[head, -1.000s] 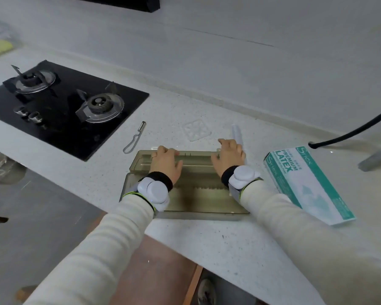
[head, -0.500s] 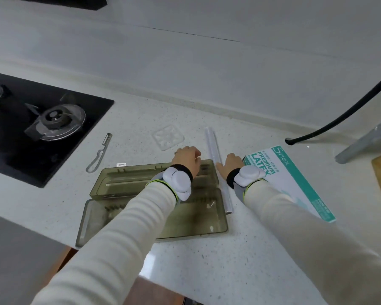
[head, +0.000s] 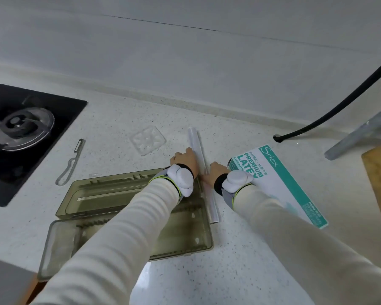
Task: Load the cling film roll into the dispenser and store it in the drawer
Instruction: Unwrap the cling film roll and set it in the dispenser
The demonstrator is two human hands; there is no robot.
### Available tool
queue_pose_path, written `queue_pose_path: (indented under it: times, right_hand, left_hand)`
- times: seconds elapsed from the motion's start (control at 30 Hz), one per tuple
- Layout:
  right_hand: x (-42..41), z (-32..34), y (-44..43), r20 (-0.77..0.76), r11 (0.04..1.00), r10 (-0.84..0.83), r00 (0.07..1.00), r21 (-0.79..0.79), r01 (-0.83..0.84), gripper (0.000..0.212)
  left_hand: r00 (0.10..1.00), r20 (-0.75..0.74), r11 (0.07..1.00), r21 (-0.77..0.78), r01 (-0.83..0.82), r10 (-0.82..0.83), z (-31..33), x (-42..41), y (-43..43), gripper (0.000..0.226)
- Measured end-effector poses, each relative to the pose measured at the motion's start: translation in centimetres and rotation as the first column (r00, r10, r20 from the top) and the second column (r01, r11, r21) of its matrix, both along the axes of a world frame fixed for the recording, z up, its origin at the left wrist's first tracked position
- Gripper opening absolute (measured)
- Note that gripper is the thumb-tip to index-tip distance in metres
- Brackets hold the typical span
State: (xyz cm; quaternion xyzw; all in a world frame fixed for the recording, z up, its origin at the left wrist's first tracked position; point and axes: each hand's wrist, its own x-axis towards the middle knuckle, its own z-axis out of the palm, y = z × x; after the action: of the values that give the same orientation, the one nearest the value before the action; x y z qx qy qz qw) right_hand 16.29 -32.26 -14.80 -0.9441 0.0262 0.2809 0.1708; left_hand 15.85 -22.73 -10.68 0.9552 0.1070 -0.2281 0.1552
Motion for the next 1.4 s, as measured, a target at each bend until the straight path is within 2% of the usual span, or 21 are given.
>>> queue_pose_path:
  times: [0.23,0.37,0.47,0.63,0.73,0.93,1.03,1.17,1.3,1.4]
  right_hand:
    - [-0.4,-0.4,0.2,0.039,0.999,-0.028,0.999,0.02,0.027,0.029]
    - [-0.6,0.1,-0.3,0.031,0.998,-0.024,0.999,0.054,0.022,0.045]
    - [-0.7,0.6,-0.7,0.061,0.997,-0.034,0.998,0.068,0.03,0.054]
    - [-0.7,1.7,-1.6,0.084,0.989,-0.076,0.994,0.136,0.064,0.05]
    - [-1.4,2.6,-2.1,0.117,0.986,-0.075,0.99,0.155,0.056,0.051]
    - [-2.8,4.3,-2.3,0.173,0.966,-0.054,0.983,0.257,0.008,0.05]
    - [-3.9,5.4,-1.9,0.153,0.959,0.034,0.988,0.274,-0.075,0.052]
    - [-5.6,6.6,-0.6,0.145,0.942,0.178,0.973,0.261,-0.211,0.056]
    - [-6.9,7.1,0.8,0.161,0.915,0.285,0.945,0.249,-0.318,0.055]
    - [-7.8,7.4,1.7,0.171,0.892,0.349,0.921,0.241,-0.383,0.053]
  left_hand:
    - [0.999,-0.006,0.999,-0.004,-0.038,0.038,-1.0,0.1,-0.5,0.035]
    - [0.999,0.006,0.998,-0.033,-0.051,0.051,-0.8,-0.1,-0.7,0.04]
    - [0.997,0.045,0.994,-0.091,-0.057,0.061,-0.1,-0.4,-0.7,0.042]
    - [0.989,0.093,0.96,-0.269,-0.082,0.111,1.4,-0.7,-1.1,0.046]
    - [0.978,0.105,0.888,-0.444,-0.117,0.181,2.4,-1.6,-0.9,0.045]
    - [0.946,0.063,0.754,-0.622,-0.212,0.318,3.0,-3.1,0.8,0.053]
    - [0.906,-0.024,0.629,-0.712,-0.312,0.422,3.4,-4.6,2.4,0.057]
    - [0.875,-0.054,0.569,-0.74,-0.359,0.481,3.8,-7.3,5.0,0.047]
    - [0.824,-0.116,0.414,-0.821,-0.394,0.554,3.8,-10.2,7.0,0.034]
    - [0.778,-0.23,0.246,-0.864,-0.44,0.584,4.0,-12.1,8.0,0.035]
